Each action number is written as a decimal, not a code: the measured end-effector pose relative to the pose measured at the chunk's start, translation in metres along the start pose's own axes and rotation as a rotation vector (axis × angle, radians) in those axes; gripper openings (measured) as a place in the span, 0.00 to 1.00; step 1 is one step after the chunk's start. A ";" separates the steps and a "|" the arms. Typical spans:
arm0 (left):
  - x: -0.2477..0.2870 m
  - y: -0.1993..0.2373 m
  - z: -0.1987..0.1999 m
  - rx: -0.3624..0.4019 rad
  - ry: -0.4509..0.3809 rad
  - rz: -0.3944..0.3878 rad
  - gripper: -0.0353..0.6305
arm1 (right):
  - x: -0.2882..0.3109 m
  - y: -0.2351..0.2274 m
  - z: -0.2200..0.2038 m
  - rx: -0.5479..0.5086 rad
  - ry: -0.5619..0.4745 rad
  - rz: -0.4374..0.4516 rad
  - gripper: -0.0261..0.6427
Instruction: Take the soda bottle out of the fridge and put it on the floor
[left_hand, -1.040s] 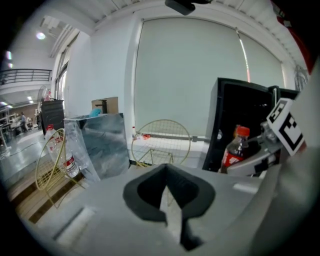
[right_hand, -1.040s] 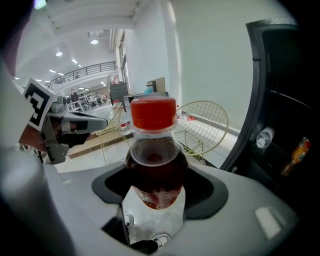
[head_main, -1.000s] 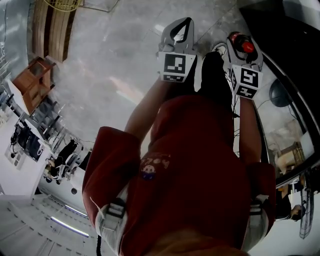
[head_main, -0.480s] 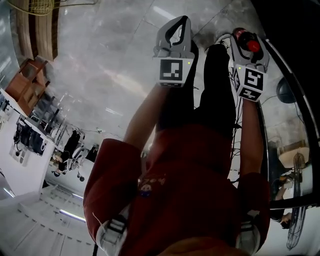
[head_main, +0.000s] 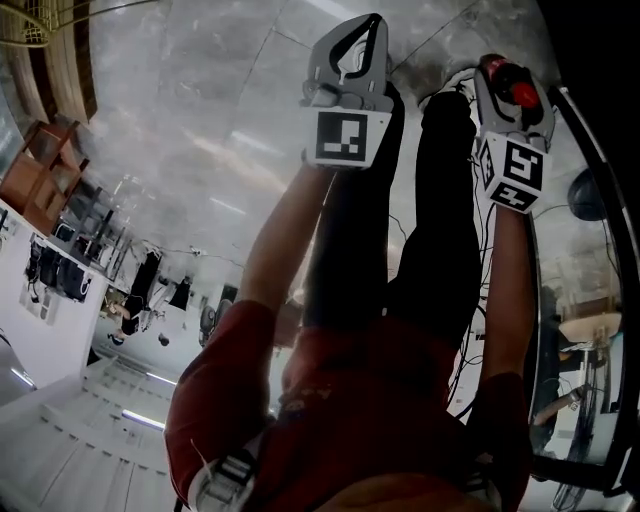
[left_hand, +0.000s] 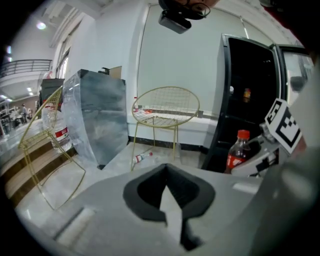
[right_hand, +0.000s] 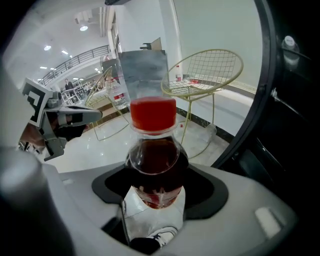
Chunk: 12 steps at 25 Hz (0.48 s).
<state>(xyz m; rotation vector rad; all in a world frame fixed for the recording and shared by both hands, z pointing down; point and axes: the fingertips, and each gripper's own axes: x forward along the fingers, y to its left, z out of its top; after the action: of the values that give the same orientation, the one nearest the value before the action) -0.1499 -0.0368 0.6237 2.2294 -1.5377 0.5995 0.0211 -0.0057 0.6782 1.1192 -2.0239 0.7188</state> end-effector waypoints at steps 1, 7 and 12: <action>0.007 -0.001 -0.010 0.002 -0.009 -0.008 0.05 | 0.008 -0.001 -0.008 0.001 -0.001 -0.004 0.49; 0.059 -0.010 -0.073 0.018 -0.056 -0.048 0.05 | 0.068 -0.019 -0.060 0.045 -0.011 -0.031 0.49; 0.104 -0.020 -0.133 0.077 -0.075 -0.083 0.05 | 0.123 -0.037 -0.114 0.071 -0.013 -0.046 0.49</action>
<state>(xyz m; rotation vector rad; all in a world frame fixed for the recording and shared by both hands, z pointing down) -0.1161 -0.0422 0.7909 2.3853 -1.4728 0.5649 0.0419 0.0018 0.8486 1.2101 -1.9904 0.7669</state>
